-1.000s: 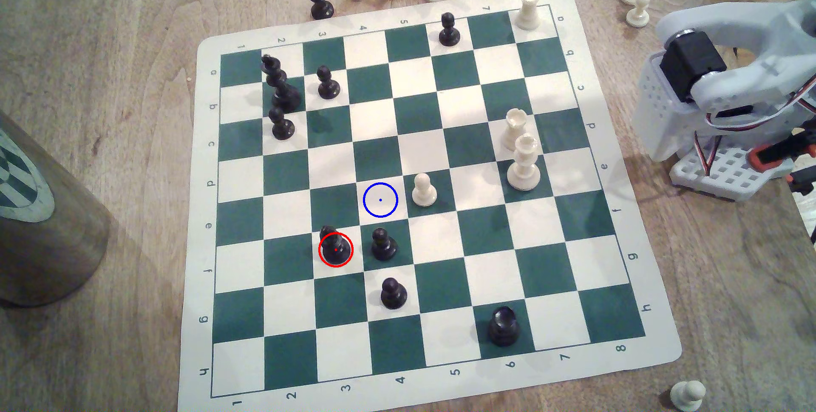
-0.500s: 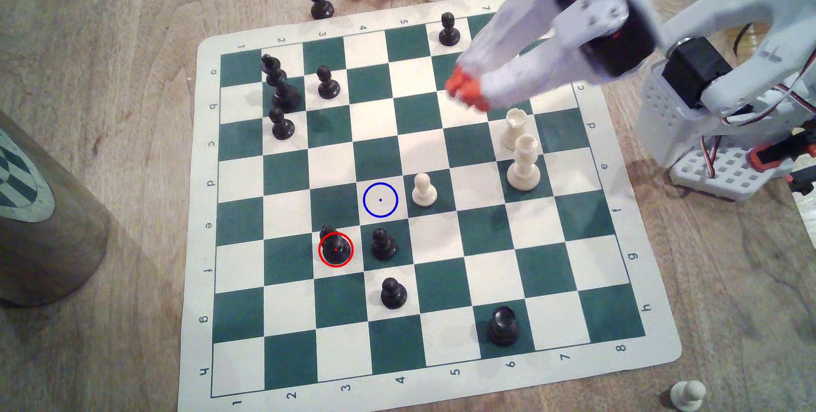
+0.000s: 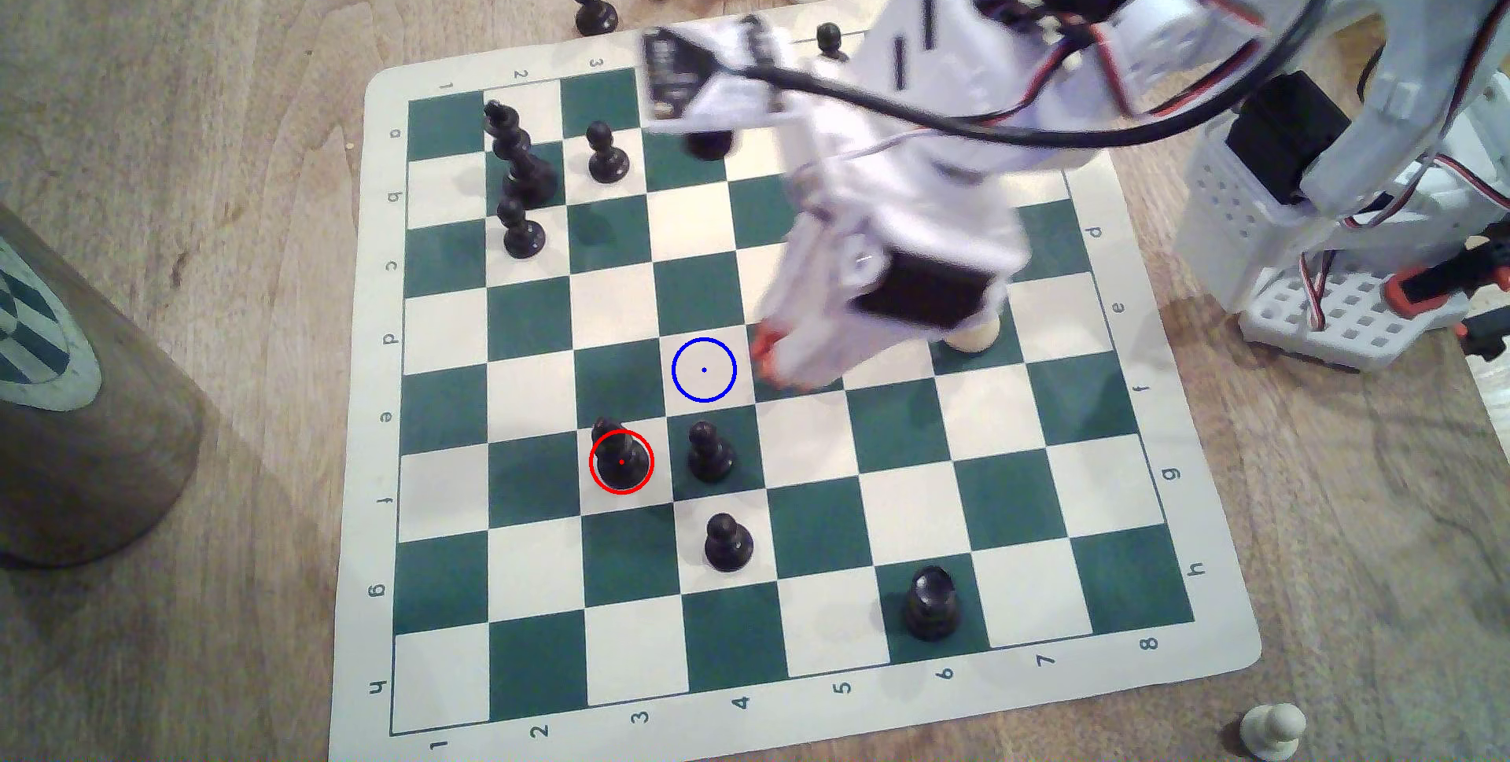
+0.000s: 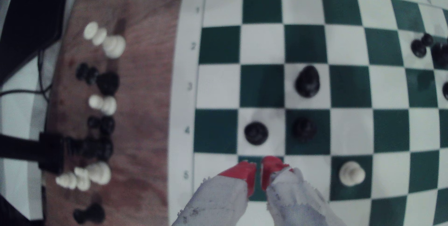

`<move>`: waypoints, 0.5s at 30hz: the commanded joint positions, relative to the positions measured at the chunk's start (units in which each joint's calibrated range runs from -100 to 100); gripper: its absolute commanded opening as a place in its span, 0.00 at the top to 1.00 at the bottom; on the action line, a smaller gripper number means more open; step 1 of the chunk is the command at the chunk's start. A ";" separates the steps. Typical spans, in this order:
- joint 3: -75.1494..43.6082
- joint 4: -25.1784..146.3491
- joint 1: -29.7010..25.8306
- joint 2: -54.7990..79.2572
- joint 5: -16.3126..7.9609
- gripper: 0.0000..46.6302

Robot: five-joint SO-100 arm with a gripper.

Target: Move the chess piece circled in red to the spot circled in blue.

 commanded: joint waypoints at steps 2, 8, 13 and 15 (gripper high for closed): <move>-11.39 -3.33 0.77 5.71 -2.00 0.93; -18.55 -4.64 2.34 15.04 -2.49 0.92; -22.90 -4.97 4.68 22.43 -3.37 0.86; -23.27 -5.87 5.70 24.89 -3.61 0.79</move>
